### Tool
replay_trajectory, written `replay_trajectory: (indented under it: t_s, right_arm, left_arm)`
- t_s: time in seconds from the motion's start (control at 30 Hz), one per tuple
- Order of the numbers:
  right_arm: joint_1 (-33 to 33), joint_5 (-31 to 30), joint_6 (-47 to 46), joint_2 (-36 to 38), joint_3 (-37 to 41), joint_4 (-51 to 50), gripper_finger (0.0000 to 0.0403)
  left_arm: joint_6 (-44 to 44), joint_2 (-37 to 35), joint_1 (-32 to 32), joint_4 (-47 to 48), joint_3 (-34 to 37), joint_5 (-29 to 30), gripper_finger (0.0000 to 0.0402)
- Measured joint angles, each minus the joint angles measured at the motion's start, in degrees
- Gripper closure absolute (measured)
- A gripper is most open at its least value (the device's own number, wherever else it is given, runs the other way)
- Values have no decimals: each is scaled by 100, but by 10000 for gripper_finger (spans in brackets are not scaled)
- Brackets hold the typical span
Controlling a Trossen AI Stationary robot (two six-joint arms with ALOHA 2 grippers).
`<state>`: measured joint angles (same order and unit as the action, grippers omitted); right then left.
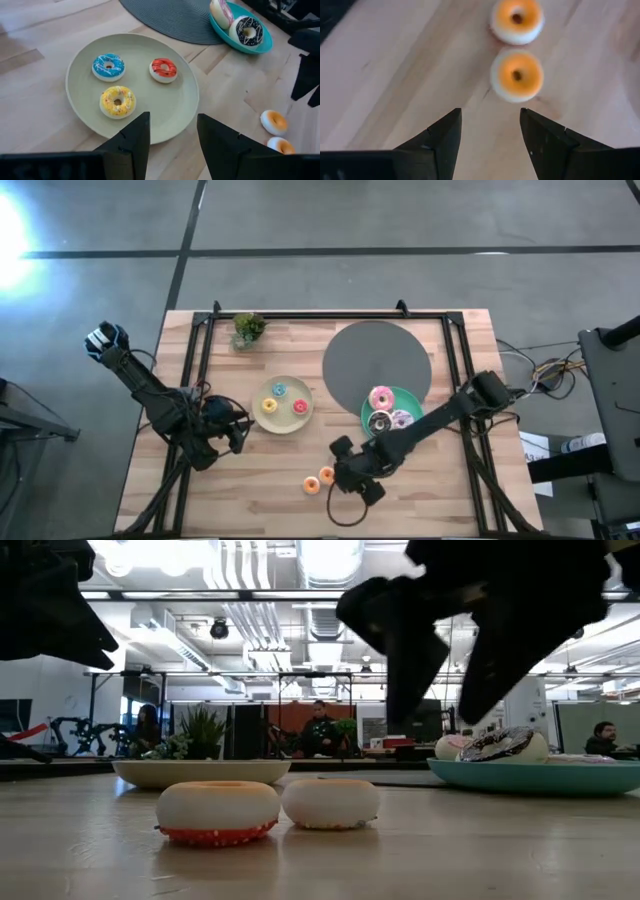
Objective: Pick & Place donuts
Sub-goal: Put the small white donut on the light brown plate
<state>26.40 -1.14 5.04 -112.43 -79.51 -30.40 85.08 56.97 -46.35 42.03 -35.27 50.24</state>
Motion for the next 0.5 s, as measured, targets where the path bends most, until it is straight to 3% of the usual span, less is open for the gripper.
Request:
replay_trajectory:
  t_s: [0.5]
  right_arm:
    - [23, -143, 156, -650, -242, 960, 209]
  left_arm:
    - [87, 0, 0, -1, 0, -16, 265]
